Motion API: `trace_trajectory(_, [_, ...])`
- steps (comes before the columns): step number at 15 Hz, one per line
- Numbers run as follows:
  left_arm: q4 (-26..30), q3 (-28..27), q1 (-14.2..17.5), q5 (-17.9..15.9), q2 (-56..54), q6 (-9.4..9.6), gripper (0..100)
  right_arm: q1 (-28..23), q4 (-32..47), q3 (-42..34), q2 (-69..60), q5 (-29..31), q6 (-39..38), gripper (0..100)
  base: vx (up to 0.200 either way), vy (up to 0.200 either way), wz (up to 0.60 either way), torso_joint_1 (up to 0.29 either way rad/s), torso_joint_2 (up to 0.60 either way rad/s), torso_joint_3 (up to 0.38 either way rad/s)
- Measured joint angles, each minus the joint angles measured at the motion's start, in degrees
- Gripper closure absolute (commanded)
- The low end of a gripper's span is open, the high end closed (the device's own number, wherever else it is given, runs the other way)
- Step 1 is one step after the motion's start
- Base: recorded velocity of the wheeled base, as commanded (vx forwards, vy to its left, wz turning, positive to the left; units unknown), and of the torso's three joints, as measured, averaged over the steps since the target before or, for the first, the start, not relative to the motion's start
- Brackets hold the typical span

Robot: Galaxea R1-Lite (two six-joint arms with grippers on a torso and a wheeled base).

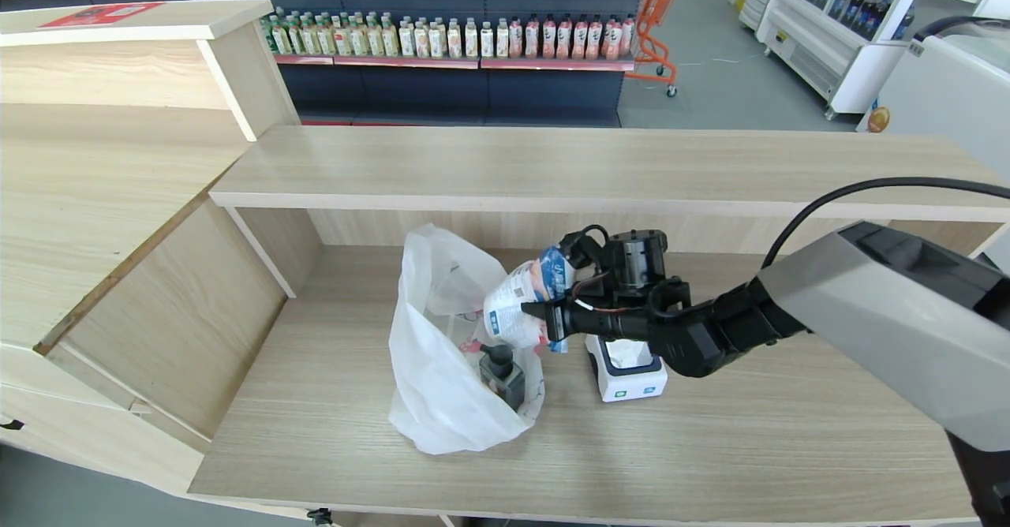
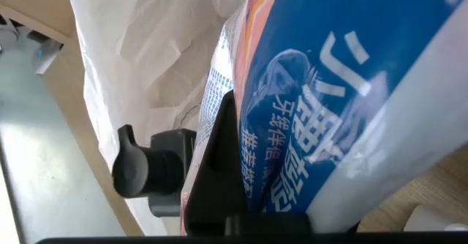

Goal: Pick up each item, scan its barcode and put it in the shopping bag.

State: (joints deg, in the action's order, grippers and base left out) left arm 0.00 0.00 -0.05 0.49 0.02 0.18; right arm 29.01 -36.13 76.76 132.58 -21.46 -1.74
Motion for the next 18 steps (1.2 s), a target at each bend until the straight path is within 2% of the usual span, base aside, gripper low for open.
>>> trace_trajectory(8, [0.0, 0.0, 0.0, 0.0, 0.0, 0.00, 0, 0.9, 3.8, 10.3, 7.6, -1.8, 4.9, 100, 0.000, 0.000, 0.00, 0.000, 0.00, 0.000])
trace_trajectory(9, [0.0, 0.0, 0.0, 0.0, 0.0, 0.00, 0, 1.0, 4.7, 11.6, 8.2, -2.1, 5.8, 0, 0.000, 0.000, 0.00, 0.000, 0.00, 0.000])
trace_trajectory(13, [0.0, 0.0, 0.0, 0.0, 0.0, -0.02, 0, 2.0, 5.0, 15.0, 9.2, -3.5, 5.2, 0, 0.000, 0.000, 0.00, 0.000, 0.00, 0.000])
trace_trajectory(18, [0.0, 0.0, 0.0, 0.0, 0.0, -0.02, 0, 2.2, 5.6, 17.3, 8.0, -4.1, -7.2, 0, 0.000, 0.000, 0.00, 0.000, 0.00, 0.000])
